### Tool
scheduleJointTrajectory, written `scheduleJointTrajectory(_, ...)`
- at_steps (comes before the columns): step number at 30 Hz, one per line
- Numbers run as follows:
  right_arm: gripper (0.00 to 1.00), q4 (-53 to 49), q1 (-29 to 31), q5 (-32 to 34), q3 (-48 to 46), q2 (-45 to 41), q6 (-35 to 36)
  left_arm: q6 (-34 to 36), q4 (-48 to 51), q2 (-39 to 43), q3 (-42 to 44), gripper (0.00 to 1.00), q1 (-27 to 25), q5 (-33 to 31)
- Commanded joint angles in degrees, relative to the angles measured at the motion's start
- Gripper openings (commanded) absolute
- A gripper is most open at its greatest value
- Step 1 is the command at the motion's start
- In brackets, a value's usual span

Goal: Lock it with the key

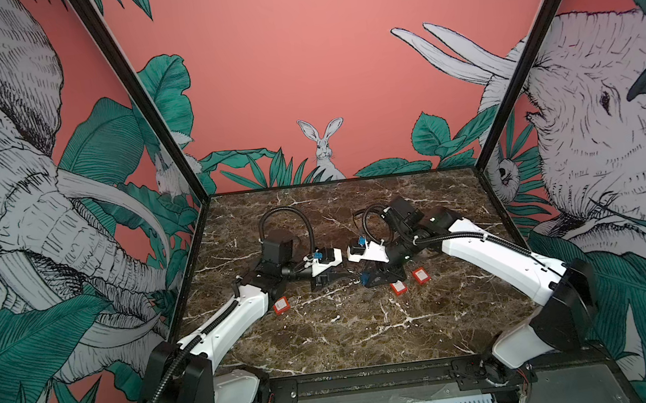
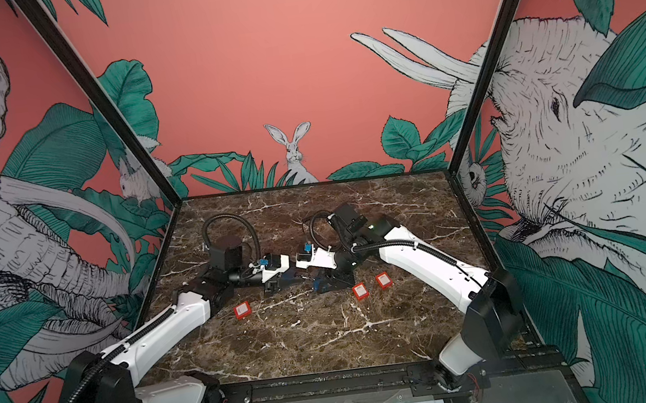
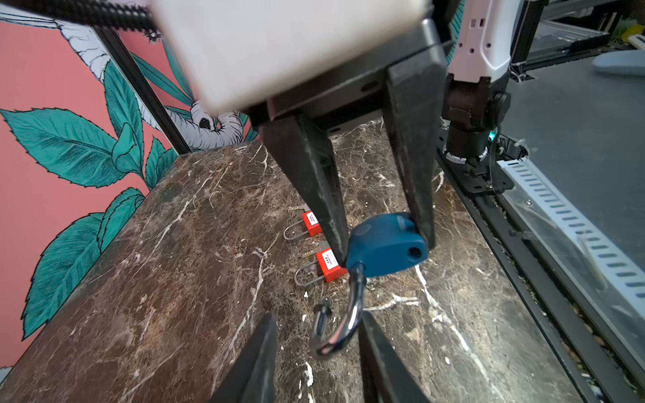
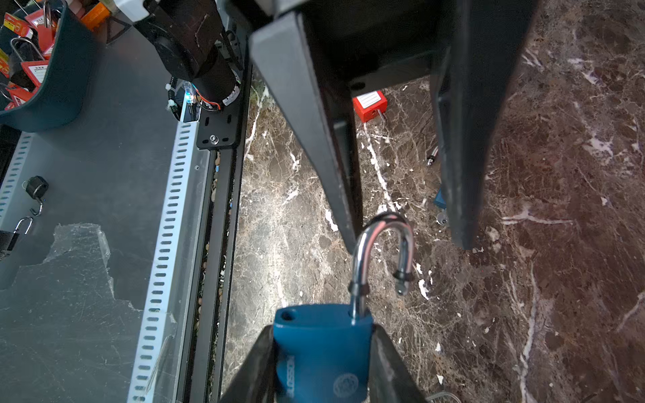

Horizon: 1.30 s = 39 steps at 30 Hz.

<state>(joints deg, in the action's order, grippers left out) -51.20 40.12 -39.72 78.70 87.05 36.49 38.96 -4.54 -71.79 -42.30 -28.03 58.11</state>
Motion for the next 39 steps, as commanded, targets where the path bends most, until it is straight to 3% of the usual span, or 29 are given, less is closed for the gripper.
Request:
scheduleJointTrajectory(1,0.23,-0.48,0.02,-2.49,1.94,-0.60,1.43,1.87,0.16,-0.17,-1.54,0.39,-0.84,1.47)
scheduleJointTrajectory(7,0.23,-0.83,-0.04,-2.55,2.78,0.07,2.18,2.72,1.02,-1.36,-2.90,0.24,-1.38,1.43)
scheduleJointTrajectory(13,0.24,-3.26,-0.07,-2.13,4.40,1.54,3.84,5.34,5.61,-3.48,-5.73,0.00,-1.38,3.71)
scheduleJointTrajectory(15,0.27,-3.37,-0.13,-1.90,4.45,1.64,4.02,4.26,4.48,-4.30,-5.70,0.00,-1.68,4.63)
scheduleJointTrajectory(18,0.43,-2.75,-0.22,0.18,4.48,1.55,3.72,1.62,2.07,-5.29,-5.53,0.00,-2.10,5.67)
scheduleJointTrajectory(22,0.55,-2.30,-2.07,2.46,5.77,0.02,1.67,-5.55,-6.14,-5.23,-3.30,0.00,-2.29,5.90)
scheduleJointTrajectory(26,0.58,4.11,-5.79,6.49,2.77,-5.49,-2.12,-13.80,-15.72,-5.04,-1.01,0.00,-2.25,5.20)
scheduleJointTrajectory(32,0.56,5.08,-7.58,10.95,-2.85,-11.09,-1.06,-24.93,-29.39,-5.37,1.89,0.00,-2.27,3.97)
scheduleJointTrajectory(39,0.49,8.48,-7.59,4.67,-7.50,-12.34,-3.97,-31.29,-36.86,-6.83,2.27,0.00,-3.00,3.69)
